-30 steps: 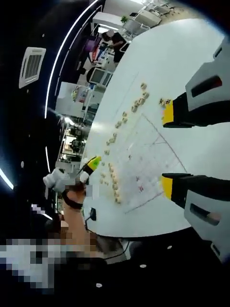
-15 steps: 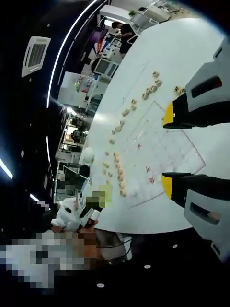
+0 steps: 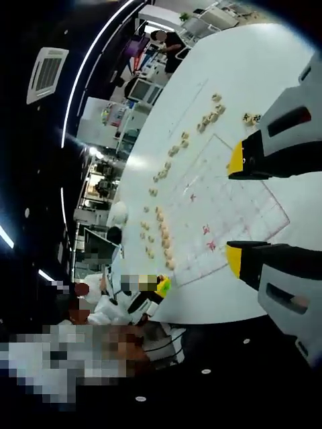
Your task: Pick up the chess pieces one by one and place each piece onto its starting position on the chessboard, setting the pieces on their correct points until all the chess pieces are arranged in the starting layout
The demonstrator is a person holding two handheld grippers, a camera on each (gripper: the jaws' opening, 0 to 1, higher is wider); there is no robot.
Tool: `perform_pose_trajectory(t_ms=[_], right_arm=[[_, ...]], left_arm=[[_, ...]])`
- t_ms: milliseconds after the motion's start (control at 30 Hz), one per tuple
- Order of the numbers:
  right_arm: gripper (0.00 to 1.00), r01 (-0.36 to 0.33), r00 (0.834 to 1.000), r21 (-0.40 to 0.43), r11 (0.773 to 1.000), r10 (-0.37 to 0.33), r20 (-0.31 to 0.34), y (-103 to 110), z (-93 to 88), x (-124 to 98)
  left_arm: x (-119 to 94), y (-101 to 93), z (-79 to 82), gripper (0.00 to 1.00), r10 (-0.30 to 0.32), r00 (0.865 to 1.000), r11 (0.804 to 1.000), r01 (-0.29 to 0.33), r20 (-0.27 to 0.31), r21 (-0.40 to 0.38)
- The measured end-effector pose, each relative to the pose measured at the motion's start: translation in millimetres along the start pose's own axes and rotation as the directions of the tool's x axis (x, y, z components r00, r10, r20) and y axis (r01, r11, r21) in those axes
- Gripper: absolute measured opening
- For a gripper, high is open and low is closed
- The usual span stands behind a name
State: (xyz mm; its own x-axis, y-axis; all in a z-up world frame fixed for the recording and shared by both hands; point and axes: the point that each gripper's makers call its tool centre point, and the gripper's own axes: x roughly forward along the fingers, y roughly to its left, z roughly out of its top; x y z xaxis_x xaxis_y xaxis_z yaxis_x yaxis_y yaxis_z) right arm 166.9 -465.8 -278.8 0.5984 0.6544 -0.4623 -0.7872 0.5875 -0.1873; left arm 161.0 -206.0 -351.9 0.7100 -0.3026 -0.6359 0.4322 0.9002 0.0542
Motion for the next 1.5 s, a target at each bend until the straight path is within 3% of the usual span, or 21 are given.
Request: perform_pose_trajectory(t_ms=[300, 833, 1100, 1367, 1500], right_arm=[[0.37, 0.003, 1.0, 0.005, 1.0, -0.003, -0.009, 2, -2.3, 1], [0.37, -0.006, 1.0, 0.003, 1.0, 0.006, -0.024, 4, -5.9, 5], [0.37, -0.006, 1.0, 0.018, 1.0, 0.007, -0.027, 6, -9.9, 4], [0.38, 0.008, 1.0, 0.039, 0.999, -0.008, -0.019, 5, -14.6, -1], [0.38, 0.021, 1.0, 0.058, 0.998, -0.02, -0.008, 3, -18.2, -6]], left_arm=[[12, -8.4, -10.0, 0.2, -0.022, 0.999, 1.0, 0.021, -0.044, -0.009], [16, -7.7, -5.7, 0.2, -0.007, 1.0, 1.0, 0.007, -0.031, 0.001], [13, -12.5, -2.7, 0.32, -0.031, 0.999, 0.999, 0.031, -0.015, 0.027], [3, -3.0, 13.3, 0.4, -0.013, 0.999, 0.998, 0.011, 0.04, 0.059], [2, -7.2, 31.4, 0.45, -0.047, 0.995, 0.994, 0.038, 0.084, 0.104]])
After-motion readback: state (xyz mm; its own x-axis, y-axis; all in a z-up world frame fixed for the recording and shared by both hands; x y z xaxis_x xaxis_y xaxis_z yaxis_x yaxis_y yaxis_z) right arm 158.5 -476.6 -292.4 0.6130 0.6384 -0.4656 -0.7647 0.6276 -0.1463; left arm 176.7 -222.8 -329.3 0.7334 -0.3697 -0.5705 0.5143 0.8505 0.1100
